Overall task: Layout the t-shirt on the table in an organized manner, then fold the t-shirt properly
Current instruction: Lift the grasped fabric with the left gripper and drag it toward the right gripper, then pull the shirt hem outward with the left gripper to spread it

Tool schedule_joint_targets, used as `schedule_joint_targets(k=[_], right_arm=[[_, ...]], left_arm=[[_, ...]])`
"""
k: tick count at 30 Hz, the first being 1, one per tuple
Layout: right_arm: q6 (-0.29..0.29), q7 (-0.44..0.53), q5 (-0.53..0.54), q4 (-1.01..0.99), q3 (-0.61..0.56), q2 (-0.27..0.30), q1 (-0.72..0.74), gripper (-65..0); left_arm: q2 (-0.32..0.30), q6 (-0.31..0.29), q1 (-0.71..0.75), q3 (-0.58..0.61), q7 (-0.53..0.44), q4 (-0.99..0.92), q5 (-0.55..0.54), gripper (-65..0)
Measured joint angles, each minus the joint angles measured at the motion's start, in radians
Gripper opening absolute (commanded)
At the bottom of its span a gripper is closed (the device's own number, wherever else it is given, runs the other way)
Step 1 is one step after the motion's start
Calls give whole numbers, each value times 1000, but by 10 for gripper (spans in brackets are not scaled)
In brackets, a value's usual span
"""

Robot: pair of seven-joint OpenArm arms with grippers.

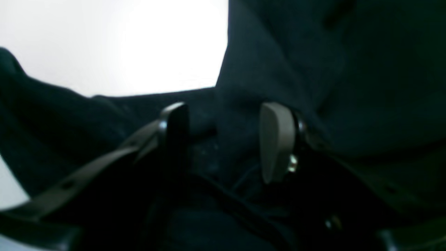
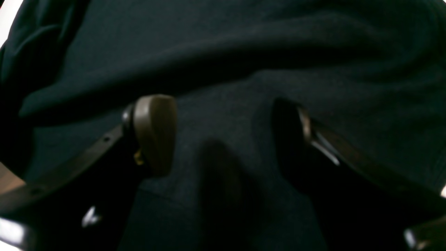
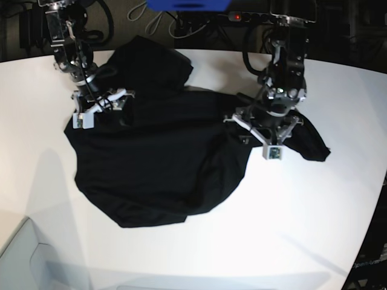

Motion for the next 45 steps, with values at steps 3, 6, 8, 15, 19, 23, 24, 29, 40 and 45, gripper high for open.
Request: schedule_joint_targets(k=[3, 6, 8, 15, 19, 23, 24, 29, 40, 45], right_arm=[[-1, -16, 0, -2, 0, 0, 16, -216], [0, -16, 0, -2, 0, 0, 16, -216], [-1, -16, 0, -2, 0, 0, 17, -216], [0, -16, 0, -2, 0, 0, 17, -216], [-1, -16, 0, -2, 0, 0, 17, -216], [0, -16, -1, -2, 0, 0, 17, -216], [0, -17, -1, -2, 0, 0, 17, -216], [-1, -14, 0, -3, 0, 0, 17, -216], [0, -10, 0, -3, -1, 0, 11, -216], [0, -7, 0, -3, -2, 0, 9, -216]], left_arm=[[0, 0, 1, 0, -4, -35, 0, -330], [1, 0, -2, 0, -10, -51, 0, -335], [9, 0, -2, 0, -11, -53, 0, -396], [20, 0, -2, 2, 4, -11, 0, -640], [19, 0, -4, -6, 8, 3, 0, -650], [14, 1, -5, -7, 6, 102, -3, -650], [15, 1, -19, -21, 3, 123, -5, -650], [11, 5, -191, -145, 9, 76, 6, -650], [-41, 0, -652, -195, 3, -364, 10, -650], [-71, 4, -805, -142, -100, -618, 12, -636]])
